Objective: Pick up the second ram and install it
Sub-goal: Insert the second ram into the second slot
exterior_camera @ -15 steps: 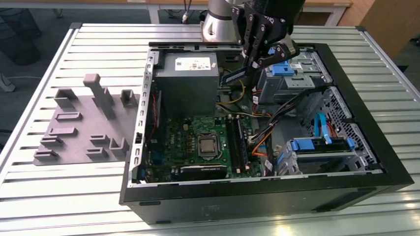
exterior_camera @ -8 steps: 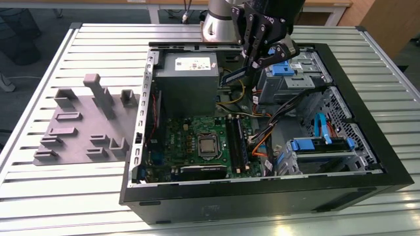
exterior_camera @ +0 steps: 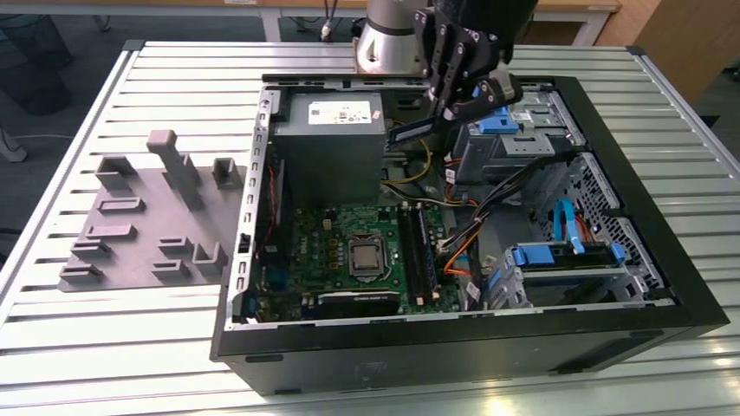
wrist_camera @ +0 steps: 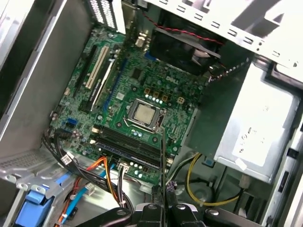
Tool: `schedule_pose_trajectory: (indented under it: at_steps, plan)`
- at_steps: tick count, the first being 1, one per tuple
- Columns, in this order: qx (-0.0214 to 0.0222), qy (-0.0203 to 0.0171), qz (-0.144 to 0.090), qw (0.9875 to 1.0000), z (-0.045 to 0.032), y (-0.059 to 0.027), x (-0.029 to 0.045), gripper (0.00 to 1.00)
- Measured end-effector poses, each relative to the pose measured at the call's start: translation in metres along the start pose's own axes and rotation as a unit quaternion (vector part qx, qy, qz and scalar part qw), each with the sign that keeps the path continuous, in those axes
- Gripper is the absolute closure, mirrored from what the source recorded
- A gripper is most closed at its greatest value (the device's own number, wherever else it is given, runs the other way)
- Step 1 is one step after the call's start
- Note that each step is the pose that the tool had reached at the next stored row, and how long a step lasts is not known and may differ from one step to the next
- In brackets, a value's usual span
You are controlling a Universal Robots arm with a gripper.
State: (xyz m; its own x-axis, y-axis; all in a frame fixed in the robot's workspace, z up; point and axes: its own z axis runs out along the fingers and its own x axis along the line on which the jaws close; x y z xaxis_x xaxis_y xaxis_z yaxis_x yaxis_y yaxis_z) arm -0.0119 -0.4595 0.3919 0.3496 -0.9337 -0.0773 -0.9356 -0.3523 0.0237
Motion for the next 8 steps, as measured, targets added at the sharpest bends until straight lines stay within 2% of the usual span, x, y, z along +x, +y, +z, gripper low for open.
schedule_pose_trajectory:
  at_steps: [4,8]
  plan:
    - [0.0026,-0.0006,0.034,0.9994,0.0003,0.0,0.0,0.86]
    - [0.0046,-0.0006,0.063,0.998,0.0005,0.0,0.0,0.86]
